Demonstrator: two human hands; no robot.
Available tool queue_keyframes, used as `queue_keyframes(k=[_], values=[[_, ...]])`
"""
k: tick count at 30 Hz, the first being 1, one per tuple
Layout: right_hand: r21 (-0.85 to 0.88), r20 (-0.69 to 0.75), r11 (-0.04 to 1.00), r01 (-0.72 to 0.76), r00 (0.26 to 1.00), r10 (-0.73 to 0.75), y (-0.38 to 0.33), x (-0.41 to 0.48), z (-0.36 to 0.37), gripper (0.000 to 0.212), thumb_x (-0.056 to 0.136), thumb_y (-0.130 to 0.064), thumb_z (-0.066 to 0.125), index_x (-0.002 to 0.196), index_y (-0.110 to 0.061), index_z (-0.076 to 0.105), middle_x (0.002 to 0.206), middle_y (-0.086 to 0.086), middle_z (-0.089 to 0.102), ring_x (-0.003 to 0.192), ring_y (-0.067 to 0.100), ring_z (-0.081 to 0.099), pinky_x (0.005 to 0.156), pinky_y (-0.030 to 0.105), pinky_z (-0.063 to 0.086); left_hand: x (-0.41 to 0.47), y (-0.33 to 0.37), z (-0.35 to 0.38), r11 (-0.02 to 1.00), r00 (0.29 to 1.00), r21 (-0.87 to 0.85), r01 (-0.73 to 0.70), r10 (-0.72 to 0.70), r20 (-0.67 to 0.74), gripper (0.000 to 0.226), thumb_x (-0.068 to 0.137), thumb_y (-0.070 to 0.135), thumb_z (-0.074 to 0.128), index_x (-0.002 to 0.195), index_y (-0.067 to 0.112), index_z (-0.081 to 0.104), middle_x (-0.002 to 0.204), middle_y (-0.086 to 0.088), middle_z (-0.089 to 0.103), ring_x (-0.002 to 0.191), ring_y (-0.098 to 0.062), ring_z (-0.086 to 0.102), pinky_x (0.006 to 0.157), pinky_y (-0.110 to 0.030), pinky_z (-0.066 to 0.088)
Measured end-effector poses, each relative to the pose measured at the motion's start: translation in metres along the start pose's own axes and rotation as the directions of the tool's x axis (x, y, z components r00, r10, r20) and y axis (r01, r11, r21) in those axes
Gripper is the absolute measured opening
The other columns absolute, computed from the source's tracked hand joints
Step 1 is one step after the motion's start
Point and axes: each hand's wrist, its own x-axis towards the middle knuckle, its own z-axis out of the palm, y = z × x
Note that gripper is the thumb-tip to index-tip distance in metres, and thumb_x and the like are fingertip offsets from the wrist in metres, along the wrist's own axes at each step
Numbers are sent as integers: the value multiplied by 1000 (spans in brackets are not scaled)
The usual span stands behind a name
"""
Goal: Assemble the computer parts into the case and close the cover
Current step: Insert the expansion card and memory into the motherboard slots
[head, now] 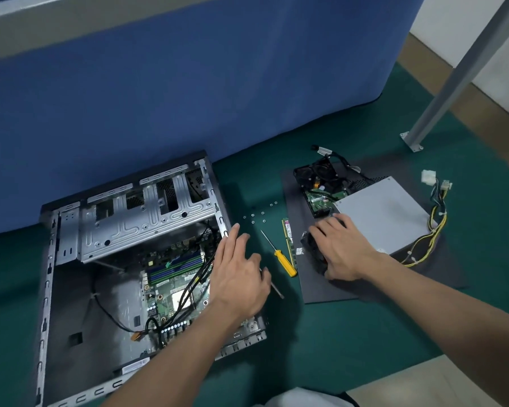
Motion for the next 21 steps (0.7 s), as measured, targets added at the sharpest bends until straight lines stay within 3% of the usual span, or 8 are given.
queue_keyframes(k=[4, 7, 9, 11, 13, 15, 18, 21], values=[[386, -66, 914, -125, 985, 162, -5, -3, -19, 109, 54, -67, 73, 142, -20, 28, 141, -3, 36, 129, 19, 29, 103, 39, 33, -2, -4, 4, 998, 1000, -68, -10, 9, -8, 48, 97, 50, 35, 123, 19, 60, 156, -6, 23, 146, -18, -19, 110, -31, -29], [654, -202, 756, -26, 957, 208, -16, -7, -46, 105, 52, -57, 82, 137, -24, 32, 132, -15, 32, 125, 9, 24, 101, 32, 34, -1, -4, 0, 934, 1000, -357, 29, -29, 6, 62, 98, 59, 24, 138, 18, 48, 157, 3, 24, 145, -6, -18, 116, -31, -14], [710, -281, 702, 54, 936, 212, -27, -8, -65, 102, 51, -50, 86, 136, -27, 35, 128, -23, 25, 125, 5, 19, 104, 27, 27, 1, -4, -11, 750, 987, -642, 160, -113, 114, 77, 87, 73, 20, 145, 25, 38, 159, 11, 16, 144, 0, -12, 118, -34, -3], [719, -320, 690, 85, 922, 220, -41, -6, -79, 100, 50, -45, 88, 135, -36, 36, 134, -19, 20, 129, 10, 16, 105, 26, 23, 4, -5, -30, 443, 949, -840, 314, -167, 267, 80, 78, 83, 26, 144, 38, 37, 158, 17, 17, 144, 1, 10, 119, -40, 14], [739, -317, 666, 104, 925, 208, -56, -2, -90, 101, 50, -40, 89, 135, -45, 34, 141, -12, 10, 134, 16, 14, 109, 27, 21, 6, -7, -49, 90, 952, -953, 288, -131, 275, 63, 80, 80, 39, 130, 44, 53, 148, 13, 44, 129, 5, 42, 107, -33, 35], [745, -309, 651, 149, 941, 138, -72, 3, -99, 102, 53, -33, 90, 134, -50, 32, 145, -11, 1, 137, 18, 16, 114, 30, 22, 5, -13, -63, -149, 962, -969, 197, -160, 220, 54, 82, 69, 57, 120, 30, 64, 126, 0, 65, 118, -14, 59, 101, -40, 43], [726, -274, 661, 187, 961, 29, -99, 14, -112, 102, 57, -26, 88, 131, -57, 24, 146, -13, -6, 127, 23, 38, 109, 38, 37, -4, -28, -74, -277, 925, -948, 155, -297, 238, 56, 69, 47, 79, 112, 15, 66, 112, -13, 70, 110, -31, 64, 101, -54, 46], [712, -220, 672, 206, 973, -65, -119, 24, -129, 99, 59, -33, 85, 125, -63, 17, 147, -14, -4, 138, 25, 24, 111, 45, 33, -18, -45, -73, -387, 881, -913, 131, -377, 287, 41, 75, 27, 81, 107, 7, 65, 104, -18, 72, 101, -36, 67, 89, -50, 52]])
